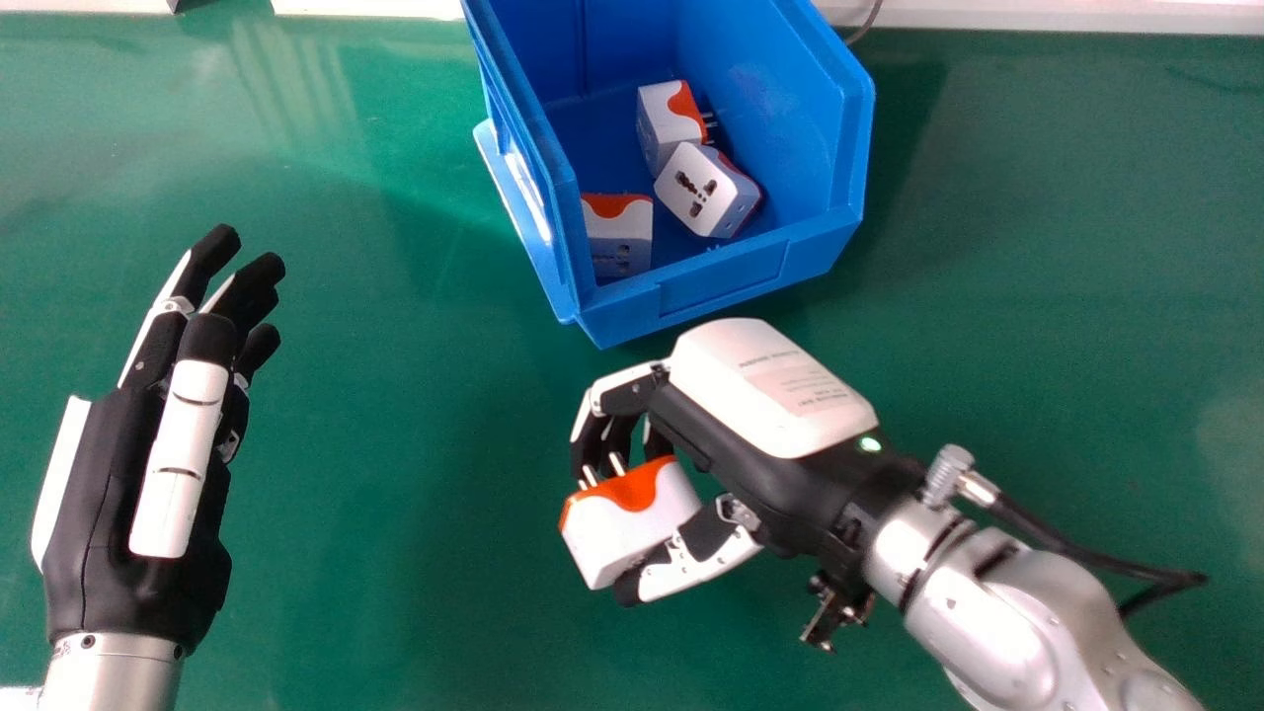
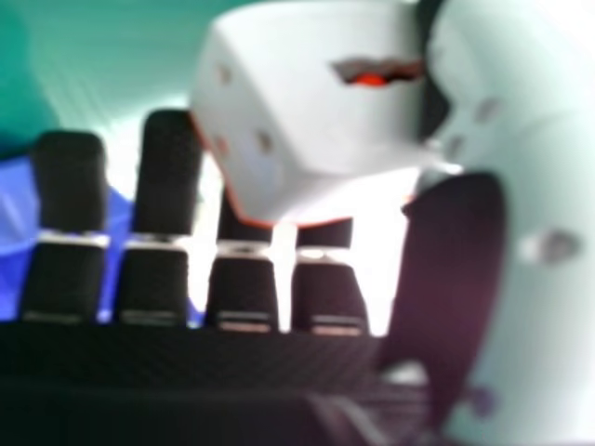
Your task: Pick all objects and put in blue box
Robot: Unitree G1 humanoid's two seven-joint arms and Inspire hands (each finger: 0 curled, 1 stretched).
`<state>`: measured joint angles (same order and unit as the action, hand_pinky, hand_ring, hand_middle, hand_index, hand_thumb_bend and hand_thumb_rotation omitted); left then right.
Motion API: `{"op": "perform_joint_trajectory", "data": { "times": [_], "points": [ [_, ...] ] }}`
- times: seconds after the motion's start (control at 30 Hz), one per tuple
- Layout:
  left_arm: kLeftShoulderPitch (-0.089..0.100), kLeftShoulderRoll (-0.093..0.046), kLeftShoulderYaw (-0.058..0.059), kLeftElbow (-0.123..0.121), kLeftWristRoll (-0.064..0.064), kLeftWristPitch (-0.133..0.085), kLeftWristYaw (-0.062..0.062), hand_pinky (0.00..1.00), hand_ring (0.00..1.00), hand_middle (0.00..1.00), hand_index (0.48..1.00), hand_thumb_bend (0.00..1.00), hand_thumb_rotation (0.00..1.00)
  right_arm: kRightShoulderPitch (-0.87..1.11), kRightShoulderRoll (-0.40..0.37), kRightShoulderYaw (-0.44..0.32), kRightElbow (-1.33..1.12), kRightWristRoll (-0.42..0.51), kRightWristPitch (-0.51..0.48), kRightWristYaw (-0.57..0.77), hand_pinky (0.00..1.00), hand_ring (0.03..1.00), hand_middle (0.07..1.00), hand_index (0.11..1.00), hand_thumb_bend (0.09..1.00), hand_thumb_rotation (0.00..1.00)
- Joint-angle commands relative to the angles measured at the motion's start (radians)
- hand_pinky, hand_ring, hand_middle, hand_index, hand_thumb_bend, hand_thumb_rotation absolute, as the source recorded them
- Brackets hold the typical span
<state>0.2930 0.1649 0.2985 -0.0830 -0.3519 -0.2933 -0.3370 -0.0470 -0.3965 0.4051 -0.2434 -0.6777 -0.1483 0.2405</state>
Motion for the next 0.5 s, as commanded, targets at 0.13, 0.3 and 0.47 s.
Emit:
{"op": "perform_joint_trajectory", "data": {
  "times": [0.13, 0.3, 0.47],
  "points": [
    [0.008, -0.003, 0.002, -0.020, -0.006, -0.009, -0.001, 0.95, 0.94, 0.89, 0.914, 0.66, 0.76, 0.071, -0.025, -0.093, -0.170, 0.062, -0.033, -0.003, 0.29, 0.406, 0.503, 0.532, 0.489, 0.00],
    [0.007, -0.002, 0.002, -0.017, -0.006, -0.007, -0.002, 0.95, 0.94, 0.89, 0.914, 0.66, 0.76, 0.097, -0.005, -0.168, -0.236, 0.094, -0.056, -0.046, 0.28, 0.398, 0.489, 0.538, 0.488, 0.00],
    [0.005, -0.011, -0.003, -0.028, -0.006, 0.008, 0.013, 0.95, 0.94, 0.89, 0.912, 0.66, 0.75, 0.061, 0.021, -0.219, -0.286, 0.102, -0.043, -0.057, 0.28, 0.395, 0.488, 0.540, 0.487, 0.00]
  ]
}}
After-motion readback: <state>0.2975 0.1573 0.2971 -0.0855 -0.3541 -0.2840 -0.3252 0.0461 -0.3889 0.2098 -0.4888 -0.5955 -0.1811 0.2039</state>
